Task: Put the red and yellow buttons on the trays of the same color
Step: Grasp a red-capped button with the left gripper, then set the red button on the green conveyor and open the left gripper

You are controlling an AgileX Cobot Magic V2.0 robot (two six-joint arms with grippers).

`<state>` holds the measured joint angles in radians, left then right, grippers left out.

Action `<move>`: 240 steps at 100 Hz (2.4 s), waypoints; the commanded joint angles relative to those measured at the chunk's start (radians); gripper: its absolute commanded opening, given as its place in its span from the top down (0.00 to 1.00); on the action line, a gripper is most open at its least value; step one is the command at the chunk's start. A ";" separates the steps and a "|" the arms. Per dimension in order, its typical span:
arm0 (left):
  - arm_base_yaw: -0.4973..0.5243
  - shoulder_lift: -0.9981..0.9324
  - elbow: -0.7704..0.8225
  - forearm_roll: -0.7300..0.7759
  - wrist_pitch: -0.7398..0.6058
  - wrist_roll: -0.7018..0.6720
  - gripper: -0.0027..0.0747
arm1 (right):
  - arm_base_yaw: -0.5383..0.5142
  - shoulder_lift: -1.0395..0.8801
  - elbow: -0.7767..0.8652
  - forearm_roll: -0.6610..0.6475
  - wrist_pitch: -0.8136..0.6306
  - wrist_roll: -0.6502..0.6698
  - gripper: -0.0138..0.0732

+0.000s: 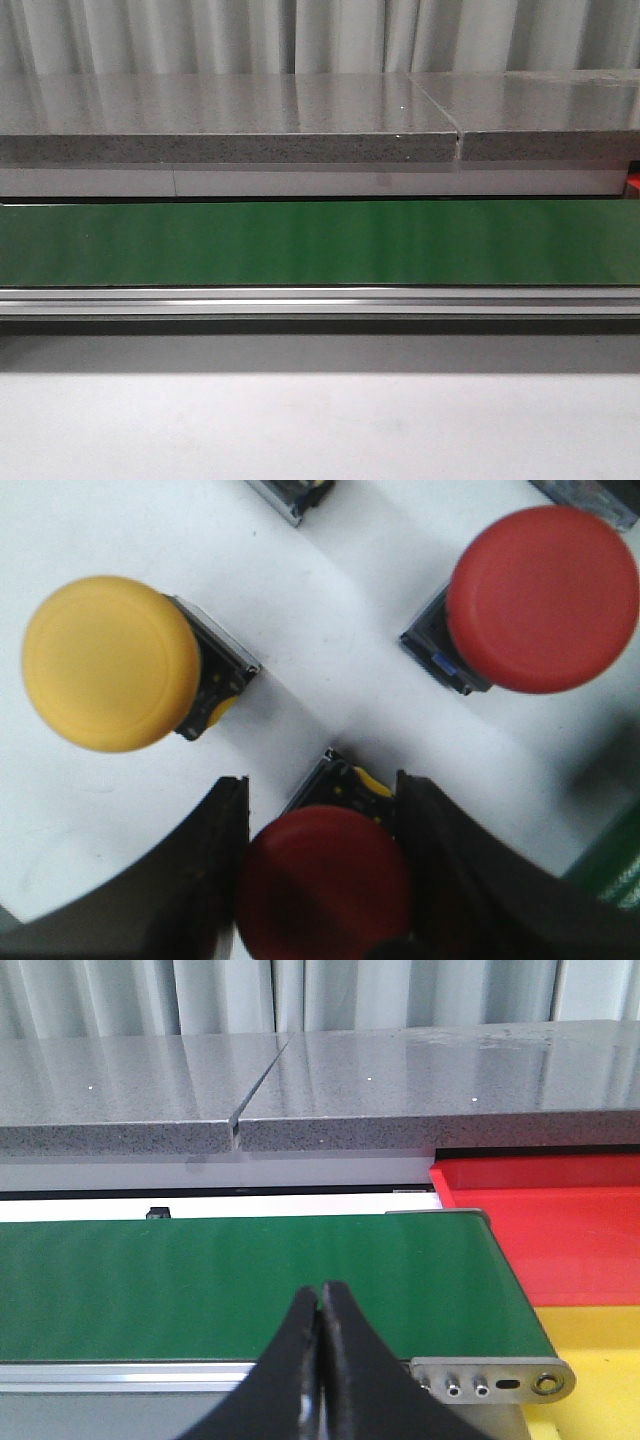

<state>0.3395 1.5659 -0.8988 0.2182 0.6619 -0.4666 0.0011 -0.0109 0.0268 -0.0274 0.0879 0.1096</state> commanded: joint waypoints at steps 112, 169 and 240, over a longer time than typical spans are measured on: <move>-0.316 -0.055 -0.357 -0.202 0.120 0.279 0.99 | 0.000 -0.019 -0.014 -0.001 -0.088 -0.004 0.92; -0.320 0.016 -0.355 -0.158 0.176 0.279 0.87 | 0.000 -0.019 -0.014 -0.001 -0.088 -0.004 0.92; -0.367 0.012 -0.427 -0.163 0.194 0.326 0.12 | 0.000 -0.019 -0.014 -0.001 -0.088 -0.004 0.92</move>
<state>-0.0063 1.6174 -1.2666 0.0615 0.8817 -0.1488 0.0011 -0.0109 0.0268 -0.0274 0.0879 0.1096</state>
